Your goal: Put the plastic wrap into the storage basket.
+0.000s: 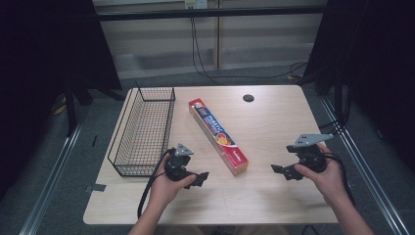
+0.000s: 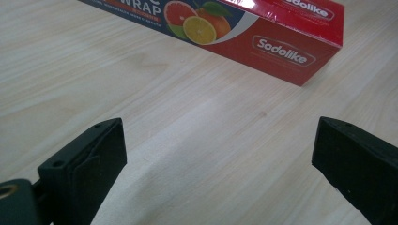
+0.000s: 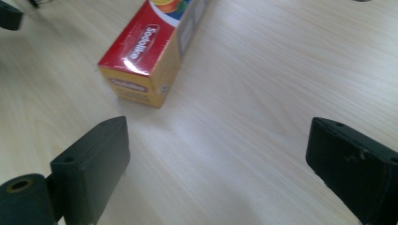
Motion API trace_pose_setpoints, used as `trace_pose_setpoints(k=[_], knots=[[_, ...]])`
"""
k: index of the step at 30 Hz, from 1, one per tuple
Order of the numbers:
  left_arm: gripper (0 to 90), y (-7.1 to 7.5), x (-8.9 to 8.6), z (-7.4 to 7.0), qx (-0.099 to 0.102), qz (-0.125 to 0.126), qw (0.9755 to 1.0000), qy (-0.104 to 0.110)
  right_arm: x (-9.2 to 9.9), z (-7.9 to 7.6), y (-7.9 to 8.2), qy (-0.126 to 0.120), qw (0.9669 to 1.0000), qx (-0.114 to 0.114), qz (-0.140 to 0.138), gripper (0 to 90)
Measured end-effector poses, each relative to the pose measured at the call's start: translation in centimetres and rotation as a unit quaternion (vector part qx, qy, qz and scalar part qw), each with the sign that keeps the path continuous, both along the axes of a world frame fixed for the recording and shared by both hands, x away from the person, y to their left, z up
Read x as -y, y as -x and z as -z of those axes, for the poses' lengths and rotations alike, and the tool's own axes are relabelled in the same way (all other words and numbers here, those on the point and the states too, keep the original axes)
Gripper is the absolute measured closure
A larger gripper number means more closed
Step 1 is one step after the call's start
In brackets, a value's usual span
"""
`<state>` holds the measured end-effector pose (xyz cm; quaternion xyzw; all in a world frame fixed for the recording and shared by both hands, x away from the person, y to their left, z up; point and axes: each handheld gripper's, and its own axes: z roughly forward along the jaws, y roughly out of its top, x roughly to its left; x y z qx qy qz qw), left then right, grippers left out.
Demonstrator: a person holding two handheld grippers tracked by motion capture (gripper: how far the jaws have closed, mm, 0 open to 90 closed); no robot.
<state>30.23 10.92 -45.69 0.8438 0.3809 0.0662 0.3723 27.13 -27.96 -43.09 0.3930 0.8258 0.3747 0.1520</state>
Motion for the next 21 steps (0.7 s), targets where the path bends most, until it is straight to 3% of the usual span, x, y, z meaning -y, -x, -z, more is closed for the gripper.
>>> trace_pose_setpoints(k=[7,11,14,15,21], knots=[[3.3,-1.2,0.6,-0.8,-0.026,-0.01,0.9996,-0.011,0.3,0.5,-0.1,0.012,0.9998,0.002,0.012,6.2],[3.3,-2.4,1.0,-1.3,-0.047,-0.027,0.9985,0.001,0.6,0.6,0.0,0.013,0.9998,0.001,0.013,6.0],[3.3,-3.3,1.7,-1.8,-0.052,-0.039,0.9978,0.011,0.8,0.8,0.1,0.018,0.9997,0.003,0.016,4.2],[3.3,-3.7,2.0,-2.1,-0.056,-0.043,0.9973,0.017,0.9,0.9,0.1,0.025,0.9995,0.011,0.013,4.1],[2.9,-5.3,3.7,-2.9,-0.06,-0.051,0.9969,-0.003,1.1,0.9,0.2,0.019,0.9995,0.016,0.019,4.2]])
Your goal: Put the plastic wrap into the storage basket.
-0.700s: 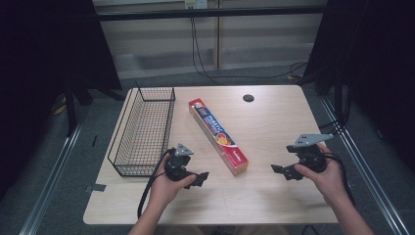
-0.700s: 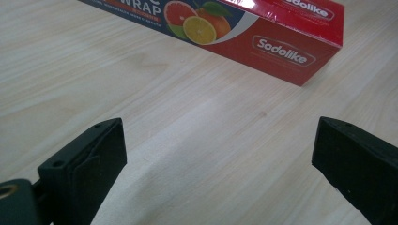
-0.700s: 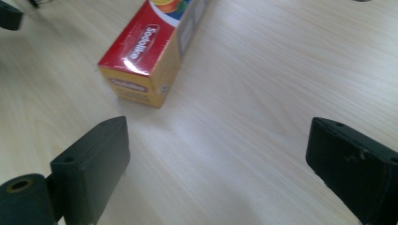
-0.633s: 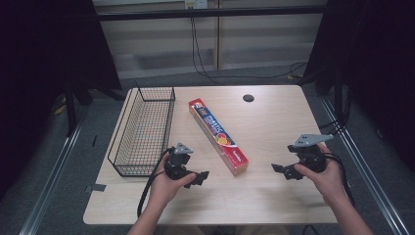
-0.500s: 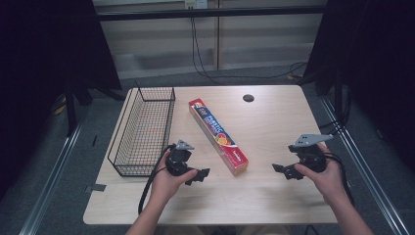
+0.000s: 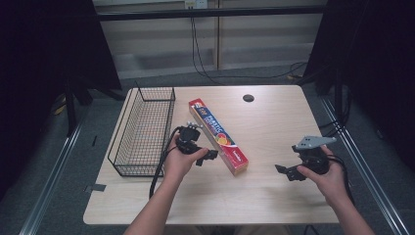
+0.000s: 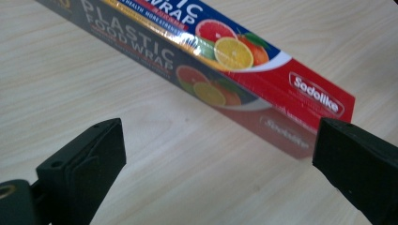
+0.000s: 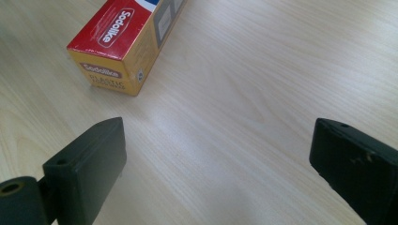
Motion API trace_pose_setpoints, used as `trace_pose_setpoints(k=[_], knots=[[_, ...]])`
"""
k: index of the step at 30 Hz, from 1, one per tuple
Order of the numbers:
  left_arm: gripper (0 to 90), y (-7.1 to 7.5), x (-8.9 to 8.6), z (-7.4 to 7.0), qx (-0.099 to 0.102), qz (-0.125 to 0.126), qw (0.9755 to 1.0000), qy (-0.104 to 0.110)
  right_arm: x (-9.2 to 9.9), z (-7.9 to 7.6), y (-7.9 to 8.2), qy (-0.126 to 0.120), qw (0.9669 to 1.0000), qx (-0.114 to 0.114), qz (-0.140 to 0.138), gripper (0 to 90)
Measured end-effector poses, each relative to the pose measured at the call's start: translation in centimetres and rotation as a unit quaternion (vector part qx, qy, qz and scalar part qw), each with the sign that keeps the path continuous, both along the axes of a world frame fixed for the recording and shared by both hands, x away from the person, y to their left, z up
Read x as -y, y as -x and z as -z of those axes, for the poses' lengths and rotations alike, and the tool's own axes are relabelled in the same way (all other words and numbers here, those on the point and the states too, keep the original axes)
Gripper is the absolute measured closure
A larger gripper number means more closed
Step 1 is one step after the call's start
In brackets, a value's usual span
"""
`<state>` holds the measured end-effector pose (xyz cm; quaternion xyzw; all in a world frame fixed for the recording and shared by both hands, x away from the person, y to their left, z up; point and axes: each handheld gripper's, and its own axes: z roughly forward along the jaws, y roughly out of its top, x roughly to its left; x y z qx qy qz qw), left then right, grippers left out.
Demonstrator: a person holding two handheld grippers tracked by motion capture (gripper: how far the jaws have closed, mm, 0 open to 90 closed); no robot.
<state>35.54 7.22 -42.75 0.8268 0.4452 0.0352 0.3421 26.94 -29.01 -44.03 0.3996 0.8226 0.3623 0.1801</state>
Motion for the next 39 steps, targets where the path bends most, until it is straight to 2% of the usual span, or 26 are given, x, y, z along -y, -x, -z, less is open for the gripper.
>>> trace_pose_setpoints(k=[1,5,7,8,9,11,14,17,21,23,29,34,35,39], knots=[[2.9,-0.7,0.7,-0.2,-0.007,0.001,0.9999,-0.009,0.1,-0.1,0.0,0.0,1.0,0.001,0.0,4.2],[2.8,-1.8,2.1,-0.2,-0.009,-0.013,0.9998,-0.007,0.1,0.0,0.0,-0.001,1.0,-0.001,-0.002,4.2],[2.6,-2.0,2.2,-0.2,-0.01,-0.011,0.9998,-0.008,0.2,0.0,0.0,-0.001,1.0,-0.003,0.0,4.1],[2.0,-2.3,2.5,-0.2,-0.009,-0.022,0.9997,-0.001,0.2,0.0,0.0,-0.001,1.0,-0.002,-0.001,4.1],[2.0,-2.5,2.6,-0.2,-0.006,-0.023,0.9997,-0.008,0.2,0.0,0.0,-0.001,1.0,-0.001,0.0,4.1],[1.9,-3.2,3.1,0.1,-0.015,-0.03,0.9994,-0.012,0.2,0.0,0.0,-0.001,1.0,-0.001,0.001,4.1],[1.8,-3.7,3.3,0.3,-0.018,-0.032,0.9992,-0.017,0.2,0.0,-0.1,-0.001,1.0,0.0,0.001,4.1],[1.6,-4.5,3.8,0.5,-0.023,-0.055,0.998,-0.023,0.1,0.1,-0.1,0.001,1.0,-0.001,-0.002,4.0],[1.6,-5.1,4.3,0.8,-0.033,-0.069,0.9968,-0.022,0.2,0.1,-0.2,-0.001,1.0,0.002,-0.001,3.8],[1.6,-5.6,4.6,0.9,-0.032,-0.074,0.9962,-0.031,0.2,0.1,-0.1,-0.003,1.0,0.002,0.001,3.8],[1.6,-6.0,5.3,1.2,-0.033,-0.081,0.9958,-0.028,0.3,0.1,-0.2,-0.005,1.0,0.004,-0.001,3.9],[1.7,-6.5,5.7,1.7,-0.045,-0.078,0.9955,-0.029,0.3,0.0,-0.2,-0.006,1.0,0.007,-0.001,4.0],[1.7,-6.6,5.9,1.9,-0.045,-0.085,0.9949,-0.028,0.3,0.0,-0.2,-0.005,1.0,0.008,0.0,4.0],[1.7,-6.8,6.2,2.1,-0.048,-0.084,0.9947,-0.035,0.3,0.0,-0.2,-0.008,0.9999,0.008,0.001,4.0]])
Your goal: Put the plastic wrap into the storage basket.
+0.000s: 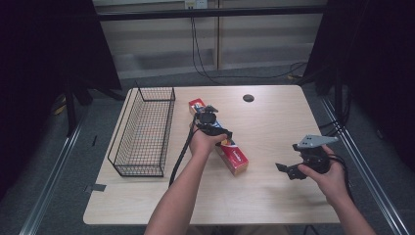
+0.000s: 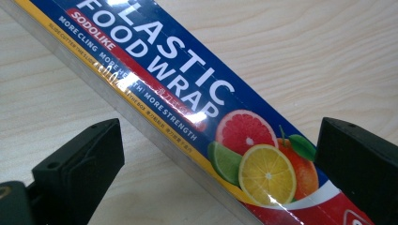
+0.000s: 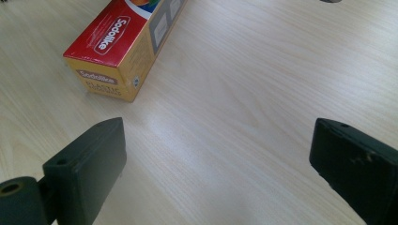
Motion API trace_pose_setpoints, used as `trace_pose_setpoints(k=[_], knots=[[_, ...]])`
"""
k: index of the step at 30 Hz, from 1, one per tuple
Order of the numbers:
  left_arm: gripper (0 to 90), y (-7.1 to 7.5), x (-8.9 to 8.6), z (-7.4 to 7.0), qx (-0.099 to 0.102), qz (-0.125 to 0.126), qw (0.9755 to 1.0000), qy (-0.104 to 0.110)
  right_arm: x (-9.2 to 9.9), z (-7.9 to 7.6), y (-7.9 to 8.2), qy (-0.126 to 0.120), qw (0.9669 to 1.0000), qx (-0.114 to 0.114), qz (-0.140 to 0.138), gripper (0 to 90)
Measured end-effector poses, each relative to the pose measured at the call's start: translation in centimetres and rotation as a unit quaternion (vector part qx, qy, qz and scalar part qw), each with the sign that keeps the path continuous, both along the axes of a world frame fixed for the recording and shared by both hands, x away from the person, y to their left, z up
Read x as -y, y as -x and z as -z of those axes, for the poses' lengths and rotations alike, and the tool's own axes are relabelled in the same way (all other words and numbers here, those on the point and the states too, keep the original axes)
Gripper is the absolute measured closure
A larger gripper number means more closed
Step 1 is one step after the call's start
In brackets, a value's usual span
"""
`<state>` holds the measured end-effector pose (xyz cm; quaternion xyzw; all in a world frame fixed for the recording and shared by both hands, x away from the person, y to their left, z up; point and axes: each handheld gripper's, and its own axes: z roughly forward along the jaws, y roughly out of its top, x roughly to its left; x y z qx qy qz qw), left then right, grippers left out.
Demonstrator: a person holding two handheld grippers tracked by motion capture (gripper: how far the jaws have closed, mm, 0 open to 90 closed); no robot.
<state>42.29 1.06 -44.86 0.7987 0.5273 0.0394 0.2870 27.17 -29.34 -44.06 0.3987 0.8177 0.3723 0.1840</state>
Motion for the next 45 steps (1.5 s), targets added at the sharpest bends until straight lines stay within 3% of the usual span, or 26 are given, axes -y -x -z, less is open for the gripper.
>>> trace_pose_setpoints(k=[9,20,25,34,37,45], knots=[[3.0,-0.5,0.5,0.4,-0.003,-0.019,0.9998,-0.01,0.2,-0.2,-0.1,-0.004,1.0,0.005,0.004,4.2],[2.5,-0.9,1.0,0.8,-0.011,-0.034,0.9994,-0.002,0.3,-0.2,-0.1,-0.011,0.9999,0.006,0.002,4.2],[1.9,-1.0,1.2,1.2,-0.029,-0.052,0.9982,0.004,0.2,-0.2,-0.1,-0.014,0.9999,0.008,0.004,4.1],[2.4,-1.1,1.3,1.4,-0.038,-0.056,0.9977,0.005,0.3,-0.2,0.0,-0.014,0.9998,0.011,0.006,4.1],[3.8,-1.2,1.0,1.4,-0.054,-0.062,0.9965,0.014,0.3,-0.2,0.0,-0.014,0.9998,0.011,0.006,4.2],[7.9,-1.1,0.6,1.2,-0.066,-0.062,0.9959,0.004,0.3,-0.2,0.0,-0.013,0.9998,0.012,0.008,4.3]])
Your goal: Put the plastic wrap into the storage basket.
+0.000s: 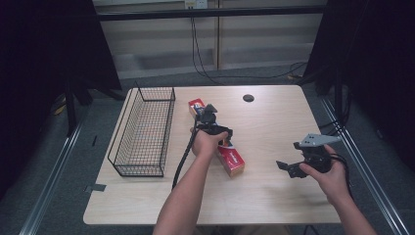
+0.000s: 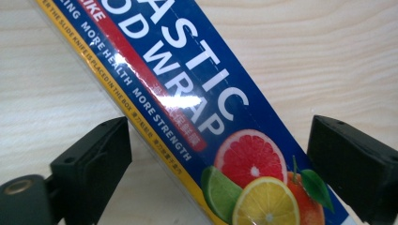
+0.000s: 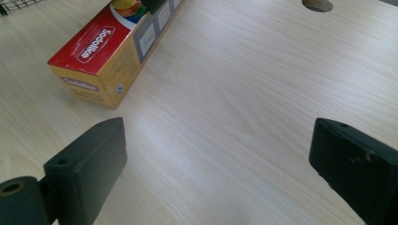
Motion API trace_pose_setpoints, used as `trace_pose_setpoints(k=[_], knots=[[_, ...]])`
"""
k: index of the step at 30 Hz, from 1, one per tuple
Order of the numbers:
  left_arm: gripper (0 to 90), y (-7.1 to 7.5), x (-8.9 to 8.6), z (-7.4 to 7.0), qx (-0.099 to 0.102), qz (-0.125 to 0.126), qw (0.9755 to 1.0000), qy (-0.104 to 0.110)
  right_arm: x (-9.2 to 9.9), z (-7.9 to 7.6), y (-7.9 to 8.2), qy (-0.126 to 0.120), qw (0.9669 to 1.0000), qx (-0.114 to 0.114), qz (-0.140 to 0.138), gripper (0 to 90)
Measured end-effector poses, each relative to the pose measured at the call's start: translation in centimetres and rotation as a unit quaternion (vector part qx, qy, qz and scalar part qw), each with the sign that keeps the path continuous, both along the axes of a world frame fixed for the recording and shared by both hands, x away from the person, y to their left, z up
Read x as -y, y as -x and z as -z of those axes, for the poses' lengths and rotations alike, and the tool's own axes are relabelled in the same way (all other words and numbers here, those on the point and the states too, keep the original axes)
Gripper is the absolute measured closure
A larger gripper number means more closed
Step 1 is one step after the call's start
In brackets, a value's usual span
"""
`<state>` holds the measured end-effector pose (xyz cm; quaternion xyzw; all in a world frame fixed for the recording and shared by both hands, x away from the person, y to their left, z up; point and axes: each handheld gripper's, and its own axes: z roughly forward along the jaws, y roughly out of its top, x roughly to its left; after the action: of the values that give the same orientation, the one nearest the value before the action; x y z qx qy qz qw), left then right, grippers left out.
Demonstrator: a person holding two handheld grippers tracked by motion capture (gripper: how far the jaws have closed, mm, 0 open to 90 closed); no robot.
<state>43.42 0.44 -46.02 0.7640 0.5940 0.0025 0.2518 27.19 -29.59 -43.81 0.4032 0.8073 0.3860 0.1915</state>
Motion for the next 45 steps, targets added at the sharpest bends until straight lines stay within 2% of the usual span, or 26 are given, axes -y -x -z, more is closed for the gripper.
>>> trace_pose_setpoints(k=[4,9,13,20,23,25,27,30,32,40,45], knots=[[12.5,0.4,-0.8,-0.4,-0.016,-0.001,0.9999,-0.005,-0.1,0.0,-0.1,0.001,1.0,0.001,-0.001,4.3],[17.0,1.0,-1.7,-0.7,-0.02,-0.006,0.9998,-0.007,-0.2,-0.1,-0.2,0.002,1.0,0.002,0.0,4.3],[20.8,1.3,-2.5,-1.0,-0.02,-0.002,0.9997,-0.016,-0.3,-0.1,-0.1,0.004,1.0,0.004,0.0,4.4],[27.3,1.5,-4.1,-1.6,-0.038,0.009,0.9986,-0.037,-0.3,-0.1,-0.2,0.004,1.0,0.005,-0.002,4.5],[29.2,1.4,-4.7,-1.7,-0.042,0.003,0.9983,-0.041,-0.3,-0.1,-0.2,0.004,1.0,0.006,-0.003,4.5],[29.3,1.3,-4.8,-1.7,-0.041,-0.002,0.9983,-0.041,-0.3,-0.1,-0.2,0.005,1.0,0.009,0.001,4.5],[29.2,1.1,-4.8,-1.7,-0.032,-0.013,0.9986,-0.041,-0.3,-0.1,-0.2,0.003,1.0,0.009,0.001,4.5],[26.3,0.5,-4.3,-1.4,-0.018,-0.02,0.9978,-0.06,-0.4,-0.1,-0.2,0.002,1.0,0.009,0.0,4.5],[25.5,0.3,-4.3,-1.4,-0.016,-0.021,0.9977,-0.062,-0.4,0.0,-0.2,0.003,1.0,0.007,-0.003,4.5],[25.4,-0.7,-4.1,-0.5,-0.014,-0.034,0.9975,-0.06,-0.3,-0.1,-0.3,0.0,1.0,0.008,0.001,4.5],[30.2,-0.9,-3.8,-0.4,-0.021,-0.03,0.9966,-0.074,-0.3,-0.3,-0.1,-0.009,0.9999,0.012,-0.005,4.8]])
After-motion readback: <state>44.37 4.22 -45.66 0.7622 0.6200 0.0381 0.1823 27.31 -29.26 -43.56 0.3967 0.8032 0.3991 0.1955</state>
